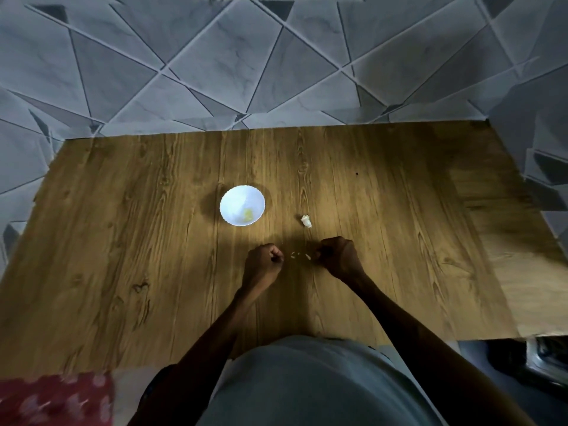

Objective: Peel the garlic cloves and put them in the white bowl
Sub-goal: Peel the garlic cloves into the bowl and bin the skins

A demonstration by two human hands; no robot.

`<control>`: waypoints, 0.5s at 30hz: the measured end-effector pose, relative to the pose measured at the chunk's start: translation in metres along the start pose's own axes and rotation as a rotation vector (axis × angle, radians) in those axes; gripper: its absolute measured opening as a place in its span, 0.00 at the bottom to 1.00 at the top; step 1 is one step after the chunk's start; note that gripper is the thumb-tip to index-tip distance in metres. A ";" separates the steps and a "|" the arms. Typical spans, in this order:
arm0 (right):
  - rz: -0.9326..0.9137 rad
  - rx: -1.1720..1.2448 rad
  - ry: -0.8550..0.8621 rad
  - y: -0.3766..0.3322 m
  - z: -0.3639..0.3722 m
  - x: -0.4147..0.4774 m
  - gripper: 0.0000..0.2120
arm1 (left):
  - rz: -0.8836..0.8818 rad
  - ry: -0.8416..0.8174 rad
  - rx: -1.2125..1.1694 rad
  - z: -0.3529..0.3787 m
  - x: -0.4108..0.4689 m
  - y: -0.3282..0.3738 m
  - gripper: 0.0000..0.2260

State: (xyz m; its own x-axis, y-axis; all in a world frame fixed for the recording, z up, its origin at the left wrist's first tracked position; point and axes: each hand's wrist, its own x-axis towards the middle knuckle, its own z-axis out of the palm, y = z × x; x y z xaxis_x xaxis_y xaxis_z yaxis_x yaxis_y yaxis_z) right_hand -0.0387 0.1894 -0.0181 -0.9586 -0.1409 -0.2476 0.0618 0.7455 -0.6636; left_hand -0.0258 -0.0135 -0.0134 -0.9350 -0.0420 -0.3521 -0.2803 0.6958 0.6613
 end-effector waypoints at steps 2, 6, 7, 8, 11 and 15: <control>0.048 -0.002 0.106 0.000 -0.004 0.003 0.06 | 0.000 0.000 -0.002 -0.001 0.000 0.002 0.01; 0.123 -0.032 0.186 0.014 -0.015 0.007 0.06 | 0.010 0.000 -0.051 -0.002 0.001 0.004 0.05; 0.110 -0.061 0.160 0.018 -0.016 0.008 0.06 | 0.018 0.005 -0.054 -0.002 0.001 0.004 0.06; 0.082 -0.086 0.133 0.021 -0.015 0.007 0.05 | 0.024 0.013 -0.052 -0.002 0.002 0.005 0.06; 0.025 -0.138 0.096 0.019 -0.006 0.006 0.04 | 0.018 0.023 -0.049 -0.001 0.006 0.006 0.06; 0.071 -0.293 0.107 0.005 0.005 0.007 0.03 | 0.026 -0.008 -0.066 0.000 0.007 0.009 0.05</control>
State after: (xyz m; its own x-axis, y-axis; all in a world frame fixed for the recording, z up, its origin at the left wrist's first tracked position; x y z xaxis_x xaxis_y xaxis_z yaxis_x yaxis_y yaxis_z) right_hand -0.0441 0.1887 -0.0265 -0.9795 -0.0238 -0.1999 0.0619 0.9092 -0.4116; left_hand -0.0345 -0.0074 -0.0095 -0.9406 -0.0189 -0.3390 -0.2698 0.6478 0.7124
